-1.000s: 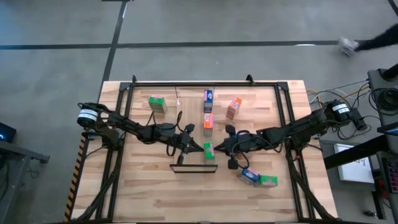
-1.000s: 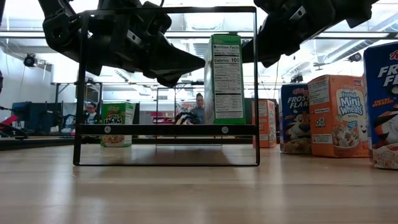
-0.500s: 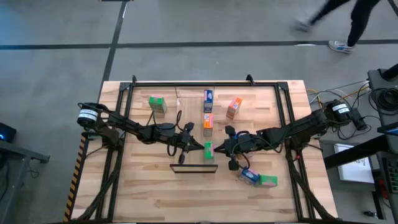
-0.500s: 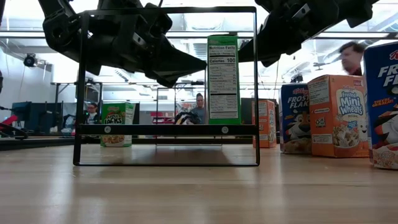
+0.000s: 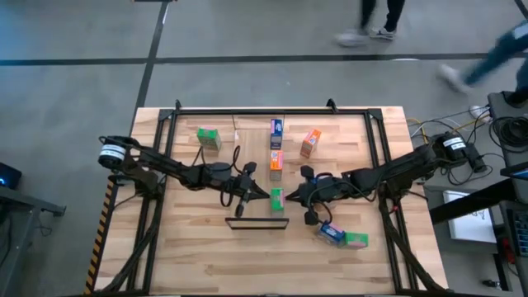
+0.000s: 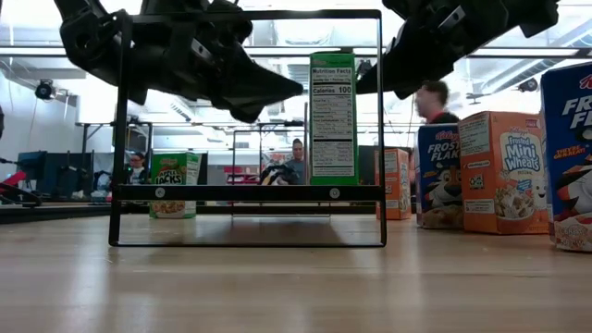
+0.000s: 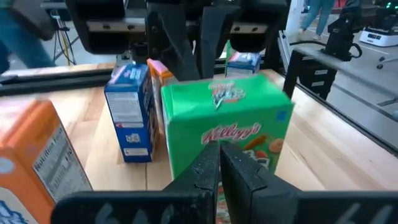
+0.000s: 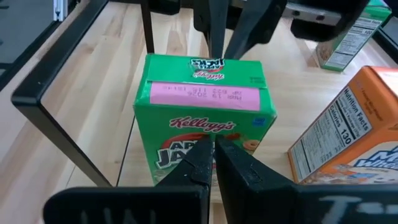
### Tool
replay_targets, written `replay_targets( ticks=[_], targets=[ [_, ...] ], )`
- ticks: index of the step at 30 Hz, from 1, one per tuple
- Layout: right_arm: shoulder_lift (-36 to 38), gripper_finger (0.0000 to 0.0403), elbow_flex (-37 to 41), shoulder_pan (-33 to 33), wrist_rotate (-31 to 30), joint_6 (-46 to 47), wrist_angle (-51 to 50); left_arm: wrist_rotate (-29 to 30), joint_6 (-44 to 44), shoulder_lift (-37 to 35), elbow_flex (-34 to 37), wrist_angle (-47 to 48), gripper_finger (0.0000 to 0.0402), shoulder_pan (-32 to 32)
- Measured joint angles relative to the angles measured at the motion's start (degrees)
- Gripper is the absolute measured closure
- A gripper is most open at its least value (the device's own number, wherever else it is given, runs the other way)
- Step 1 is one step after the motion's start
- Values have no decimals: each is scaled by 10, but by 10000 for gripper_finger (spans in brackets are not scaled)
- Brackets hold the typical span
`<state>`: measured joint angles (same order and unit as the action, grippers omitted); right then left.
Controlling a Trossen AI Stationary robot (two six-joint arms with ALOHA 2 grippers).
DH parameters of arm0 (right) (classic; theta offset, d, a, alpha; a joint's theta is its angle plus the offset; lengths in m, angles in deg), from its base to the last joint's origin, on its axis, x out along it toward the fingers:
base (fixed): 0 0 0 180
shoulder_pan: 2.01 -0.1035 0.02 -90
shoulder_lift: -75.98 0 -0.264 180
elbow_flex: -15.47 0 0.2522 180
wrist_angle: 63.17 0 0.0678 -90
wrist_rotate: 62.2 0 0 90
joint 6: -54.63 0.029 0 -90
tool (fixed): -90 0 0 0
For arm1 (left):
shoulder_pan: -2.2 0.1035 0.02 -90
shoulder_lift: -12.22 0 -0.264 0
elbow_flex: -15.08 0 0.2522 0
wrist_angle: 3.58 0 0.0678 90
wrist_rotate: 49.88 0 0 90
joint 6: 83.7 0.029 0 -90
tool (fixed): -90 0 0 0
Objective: Stack cereal on shelf
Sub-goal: Put the top right green cereal box on the shelf, then put the top orange cereal box on the shelf aligned with the other orange cereal box
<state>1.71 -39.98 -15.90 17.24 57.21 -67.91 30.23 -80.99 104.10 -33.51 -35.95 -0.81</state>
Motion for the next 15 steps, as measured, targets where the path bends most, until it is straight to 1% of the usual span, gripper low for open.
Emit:
replay_targets(
  ticks=[4, 7, 12, 14, 15],
  targets=[
    [11, 394, 0, 0, -3, -2, -3, -1, 8, -35, 0, 44, 401, 0],
    [25, 394, 0, 0, -27, -1, -14, -1, 9, -68, 0, 85, 401, 0],
    [58, 394, 0, 0, -59, -3, -24, 1, 10, -150, 0, 197, 401, 0],
    [71, 394, -2, 0, -65, -8, -25, 17, 8, -189, -1, 242, 401, 1],
    [78, 394, -2, 0, -66, -12, -28, 35, 6, -209, -4, 276, 401, 1]
  ],
)
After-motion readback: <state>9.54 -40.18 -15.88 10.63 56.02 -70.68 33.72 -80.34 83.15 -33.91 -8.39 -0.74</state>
